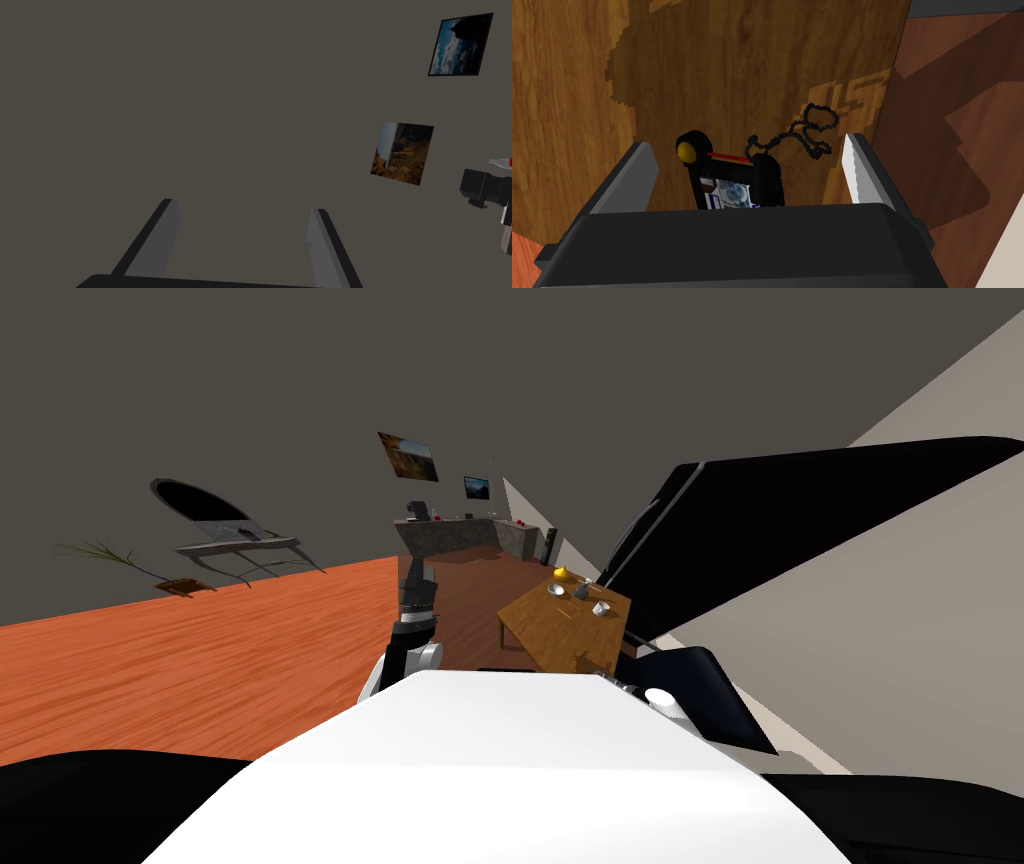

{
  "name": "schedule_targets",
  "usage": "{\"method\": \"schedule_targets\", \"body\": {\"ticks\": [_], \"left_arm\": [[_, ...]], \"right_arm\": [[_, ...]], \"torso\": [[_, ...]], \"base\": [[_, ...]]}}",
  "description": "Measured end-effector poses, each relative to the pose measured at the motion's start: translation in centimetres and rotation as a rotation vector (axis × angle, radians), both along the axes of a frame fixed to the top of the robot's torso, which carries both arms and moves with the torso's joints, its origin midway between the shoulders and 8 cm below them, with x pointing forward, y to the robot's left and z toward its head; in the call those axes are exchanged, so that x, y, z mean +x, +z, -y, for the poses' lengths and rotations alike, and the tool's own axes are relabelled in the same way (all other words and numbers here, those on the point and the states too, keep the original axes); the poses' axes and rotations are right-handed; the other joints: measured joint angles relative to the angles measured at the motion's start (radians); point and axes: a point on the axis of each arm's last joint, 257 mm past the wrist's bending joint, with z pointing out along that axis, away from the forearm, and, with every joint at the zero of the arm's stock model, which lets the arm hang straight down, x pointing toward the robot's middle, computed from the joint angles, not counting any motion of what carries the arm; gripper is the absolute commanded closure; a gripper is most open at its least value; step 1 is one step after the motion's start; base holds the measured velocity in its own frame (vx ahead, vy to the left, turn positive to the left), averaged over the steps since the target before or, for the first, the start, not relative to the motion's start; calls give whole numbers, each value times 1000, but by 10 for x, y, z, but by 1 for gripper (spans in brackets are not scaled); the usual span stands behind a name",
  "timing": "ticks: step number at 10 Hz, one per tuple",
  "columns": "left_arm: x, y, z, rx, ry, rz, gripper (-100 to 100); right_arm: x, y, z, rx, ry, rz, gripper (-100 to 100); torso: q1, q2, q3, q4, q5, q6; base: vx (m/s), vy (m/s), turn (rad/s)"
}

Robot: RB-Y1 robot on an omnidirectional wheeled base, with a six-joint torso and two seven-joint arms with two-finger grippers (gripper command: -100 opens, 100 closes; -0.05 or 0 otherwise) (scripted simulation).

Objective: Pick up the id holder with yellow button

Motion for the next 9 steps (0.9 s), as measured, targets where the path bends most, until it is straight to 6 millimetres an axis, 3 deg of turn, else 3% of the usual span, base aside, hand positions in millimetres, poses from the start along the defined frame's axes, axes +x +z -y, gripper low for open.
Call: {"method": "schedule_targets", "body": {"ticks": [4,6,7,9], "left_arm": [[0,0,0,0,0,0,0],[0,0,0,0,0,0,0],[0,0,0,0,0,0,0],[0,0,0,0,0,0,0]], "right_arm": [[-36,5,2,-15,-16,2,-100],[-52,7,1,-25,-17,-3,-100],[-52,7,1,-26,-17,-3,100],[-52,7,2,-25,-19,-3,100]], "torso": [[-1,-3,-2,-1,0,0],[0,1,1,0,0,0],[1,3,2,1,0,0],[2,4,2,1,0,-1]], "base": [[105,-22,14],[17,-5,-1],[0,0,0],[0,0,0]]}}
